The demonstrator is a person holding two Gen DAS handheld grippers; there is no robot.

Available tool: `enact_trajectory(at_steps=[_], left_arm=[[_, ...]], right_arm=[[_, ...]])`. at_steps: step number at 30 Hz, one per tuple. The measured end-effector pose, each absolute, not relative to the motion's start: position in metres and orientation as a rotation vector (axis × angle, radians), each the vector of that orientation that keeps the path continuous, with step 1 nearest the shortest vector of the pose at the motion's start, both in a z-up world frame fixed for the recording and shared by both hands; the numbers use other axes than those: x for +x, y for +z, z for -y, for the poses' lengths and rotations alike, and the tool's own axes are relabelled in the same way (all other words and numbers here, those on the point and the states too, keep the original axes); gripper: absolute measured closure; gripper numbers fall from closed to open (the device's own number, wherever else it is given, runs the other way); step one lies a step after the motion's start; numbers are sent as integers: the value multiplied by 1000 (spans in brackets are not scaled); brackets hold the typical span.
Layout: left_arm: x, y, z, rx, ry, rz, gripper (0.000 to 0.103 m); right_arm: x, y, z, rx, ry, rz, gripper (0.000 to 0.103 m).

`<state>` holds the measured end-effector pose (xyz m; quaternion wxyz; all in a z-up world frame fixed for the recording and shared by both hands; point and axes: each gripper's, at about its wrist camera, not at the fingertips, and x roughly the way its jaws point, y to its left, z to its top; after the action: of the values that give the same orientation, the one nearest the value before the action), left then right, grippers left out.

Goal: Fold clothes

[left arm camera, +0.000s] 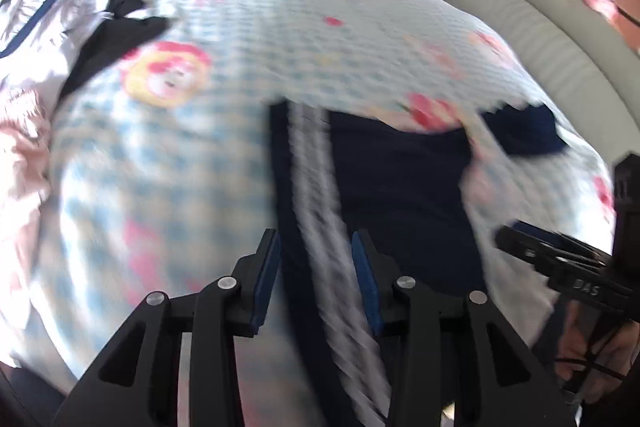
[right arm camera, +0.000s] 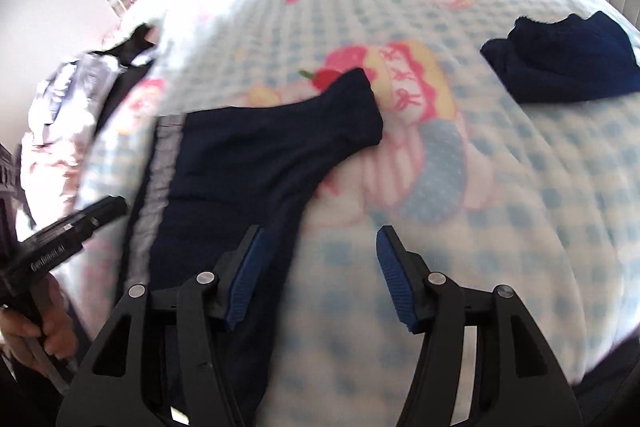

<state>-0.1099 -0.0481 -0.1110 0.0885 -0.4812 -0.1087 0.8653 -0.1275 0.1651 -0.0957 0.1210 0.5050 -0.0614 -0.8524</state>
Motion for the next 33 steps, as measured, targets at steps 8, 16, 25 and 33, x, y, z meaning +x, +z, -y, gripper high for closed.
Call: enact_trajectory(at_steps=[8, 16, 25, 33], left_arm=[[-58, -139, 31, -1589, 2572, 271, 63], [-25, -128, 39, -1439, 2484, 552, 62], [-13, -114, 63, -1472, 2652, 496, 60], [5, -134, 82, -1545, 2561, 712, 59]], right_arm=[[-71, -127, -134, 1592, -2364, 53, 41], [-40, -116, -163, 1541, -2384, 182, 41], [-26, -120, -152, 1563, -2411, 21, 41], [-19, -128, -147, 1555, -2330, 48, 38]])
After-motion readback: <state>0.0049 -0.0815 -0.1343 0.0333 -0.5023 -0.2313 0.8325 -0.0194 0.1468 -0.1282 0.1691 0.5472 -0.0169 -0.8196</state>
